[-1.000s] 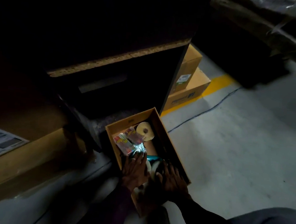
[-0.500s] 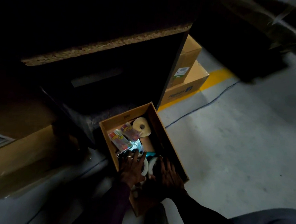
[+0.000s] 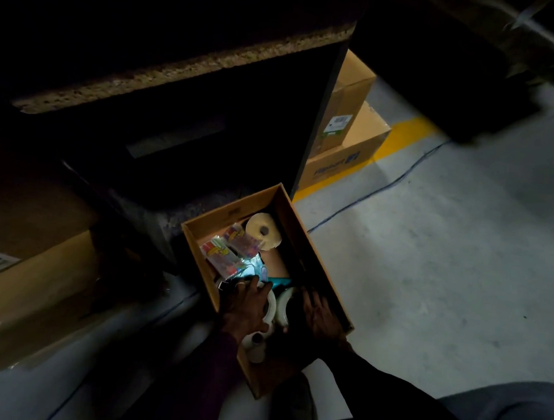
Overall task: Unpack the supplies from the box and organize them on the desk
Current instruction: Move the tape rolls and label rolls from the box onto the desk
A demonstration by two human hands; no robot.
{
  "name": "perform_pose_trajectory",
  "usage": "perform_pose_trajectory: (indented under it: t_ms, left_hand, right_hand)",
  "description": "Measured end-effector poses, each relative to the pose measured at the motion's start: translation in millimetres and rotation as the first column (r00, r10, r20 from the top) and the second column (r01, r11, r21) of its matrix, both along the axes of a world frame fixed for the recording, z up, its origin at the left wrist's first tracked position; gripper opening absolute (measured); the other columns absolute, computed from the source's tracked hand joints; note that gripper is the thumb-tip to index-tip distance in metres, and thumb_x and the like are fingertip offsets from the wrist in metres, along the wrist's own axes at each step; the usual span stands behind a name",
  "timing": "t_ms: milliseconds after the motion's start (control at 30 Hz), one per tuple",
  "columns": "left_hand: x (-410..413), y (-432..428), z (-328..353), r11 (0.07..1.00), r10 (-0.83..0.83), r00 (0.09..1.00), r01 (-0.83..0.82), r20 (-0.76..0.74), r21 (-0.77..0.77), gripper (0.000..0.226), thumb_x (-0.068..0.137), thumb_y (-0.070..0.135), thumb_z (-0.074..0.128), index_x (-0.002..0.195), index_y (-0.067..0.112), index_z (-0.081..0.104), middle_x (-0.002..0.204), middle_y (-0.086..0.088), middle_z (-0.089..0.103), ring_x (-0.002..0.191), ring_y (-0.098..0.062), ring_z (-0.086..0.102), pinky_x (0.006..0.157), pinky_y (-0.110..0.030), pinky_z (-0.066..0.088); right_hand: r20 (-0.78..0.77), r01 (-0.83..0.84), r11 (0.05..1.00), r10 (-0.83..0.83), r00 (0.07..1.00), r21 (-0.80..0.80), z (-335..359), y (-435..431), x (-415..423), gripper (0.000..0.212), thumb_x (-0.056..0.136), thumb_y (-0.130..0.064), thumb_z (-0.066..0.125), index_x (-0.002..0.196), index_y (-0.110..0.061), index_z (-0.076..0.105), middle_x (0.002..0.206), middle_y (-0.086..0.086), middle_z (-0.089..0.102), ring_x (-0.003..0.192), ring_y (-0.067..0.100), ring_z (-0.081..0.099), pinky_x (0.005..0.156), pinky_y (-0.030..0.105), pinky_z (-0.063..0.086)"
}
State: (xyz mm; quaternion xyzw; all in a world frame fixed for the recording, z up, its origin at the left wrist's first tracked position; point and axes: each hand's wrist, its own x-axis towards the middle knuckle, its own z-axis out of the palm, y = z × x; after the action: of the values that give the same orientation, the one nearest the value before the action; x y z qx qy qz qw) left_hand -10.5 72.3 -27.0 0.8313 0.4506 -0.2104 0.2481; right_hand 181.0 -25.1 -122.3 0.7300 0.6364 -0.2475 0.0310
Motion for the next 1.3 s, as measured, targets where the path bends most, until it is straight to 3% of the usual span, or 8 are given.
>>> perform_pose_trajectory:
  t_ms: [67, 233, 367, 467, 600, 767, 1067, 1300]
  left_hand:
    - [0, 1, -1, 1.0, 0.001, 1.0, -0.001, 0.003, -0.017, 0.101, 0.071, 0.047, 0.078, 0.152, 0.03, 0.02, 0.158, -0.004, 0.016, 0.14, -0.037, 0.026, 0.11, -0.048, 0.033]
    - [0, 4, -2, 0.999, -0.006, 1.0, 0.006, 0.007, -0.032, 0.103, 0.069, 0.046, 0.08, 0.151, 0.029, 0.02, 0.156, -0.005, 0.018, 0.139, -0.036, 0.028, 0.109, -0.046, 0.034]
    - [0, 5, 0, 1.0, 0.005, 0.999, -0.004, 0.042, -0.02, 0.1, 0.066, 0.048, 0.081, 0.148, 0.03, 0.027, 0.15, -0.003, 0.026, 0.133, -0.034, 0.035, 0.103, -0.043, 0.038]
    - [-1, 5, 2, 1.0, -0.021, 0.996, 0.019, 0.087, 0.021, 0.098, 0.062, 0.046, 0.082, 0.146, 0.03, 0.032, 0.149, -0.001, 0.031, 0.132, -0.03, 0.037, 0.103, -0.038, 0.037]
    - [-2, 15, 12, 0.991, -0.089, 0.99, 0.077, 0.106, 0.105, 0.095, 0.06, 0.046, 0.084, 0.142, 0.033, 0.036, 0.148, 0.002, 0.033, 0.133, -0.029, 0.036, 0.104, -0.04, 0.039]
    - [-2, 36, 44, 0.981, -0.153, 0.975, 0.131, 0.159, 0.143, 0.097, 0.057, 0.047, 0.084, 0.141, 0.037, 0.038, 0.149, 0.003, 0.034, 0.133, -0.028, 0.037, 0.1, -0.039, 0.041]
    - [-20, 33, 164, 0.972, -0.112, 0.963, 0.055, 0.245, 0.227, 0.106, 0.056, 0.06, 0.078, 0.144, 0.029, 0.027, 0.149, 0.006, 0.036, 0.135, -0.025, 0.038, 0.101, -0.043, 0.043]
    - [-64, 8, 286, 0.942, -0.057, 0.966, -0.03, 0.25, 0.333, 0.103, 0.049, 0.079, 0.062, 0.138, 0.037, 0.033, 0.143, 0.011, 0.037, 0.126, -0.021, 0.046, 0.101, -0.038, 0.042]
  right_hand:
    - [0.034, -0.022, 0.999, 0.023, 0.999, -0.026, 8, 1, 0, 0.094, 0.066, -0.047, 0.086, 0.139, -0.004, 0.046, 0.131, 0.017, 0.064, 0.105, 0.035, 0.069, 0.077, 0.036, 0.06]
    - [0.103, -0.087, 0.996, 0.087, 0.991, -0.005, 26, 4, 0, 0.062, 0.083, -0.041, 0.047, 0.134, -0.006, 0.045, 0.122, 0.016, 0.069, 0.097, 0.032, 0.072, 0.076, 0.033, 0.06]
    - [0.111, -0.115, 0.993, 0.11, 0.988, 0.038, 36, 6, -3, 0.074, 0.074, -0.045, 0.068, 0.131, -0.003, 0.046, 0.115, 0.018, 0.071, 0.092, 0.032, 0.074, 0.069, 0.032, 0.06]
    - [0.149, -0.11, 0.992, 0.099, 0.984, 0.069, 44, 8, -6, 0.061, 0.078, -0.04, 0.042, 0.128, -0.005, 0.045, 0.106, 0.017, 0.074, 0.085, 0.032, 0.074, 0.064, 0.033, 0.06]
    - [0.148, -0.083, 0.984, 0.06, 0.987, 0.16, 58, 5, -12, 0.061, 0.081, -0.038, 0.043, 0.132, -0.004, 0.045, 0.105, 0.021, 0.07, 0.083, 0.036, 0.07, 0.061, 0.034, 0.057]
    - [0.05, -0.088, 0.936, 0.076, 0.996, 0.342, 85, -1, -12, 0.099, 0.076, -0.072, 0.062, 0.142, 0.001, 0.049, 0.129, 0.028, 0.058, 0.112, 0.043, 0.057, 0.093, 0.045, 0.052]
    - [-0.122, -0.034, 0.914, 0.091, 0.988, 0.404, 197, 18, -3, 0.097, 0.071, -0.069, 0.063, 0.153, -0.031, 0.029, 0.142, 0.01, 0.039, 0.117, 0.033, 0.047, 0.088, 0.044, 0.049]
    - [-0.212, -0.061, 0.843, 0.204, 0.956, 0.534, 321, 44, -20, 0.09, 0.066, -0.058, 0.07, 0.147, -0.032, 0.039, 0.126, 0.004, 0.043, 0.11, 0.031, 0.048, 0.089, 0.045, 0.051]
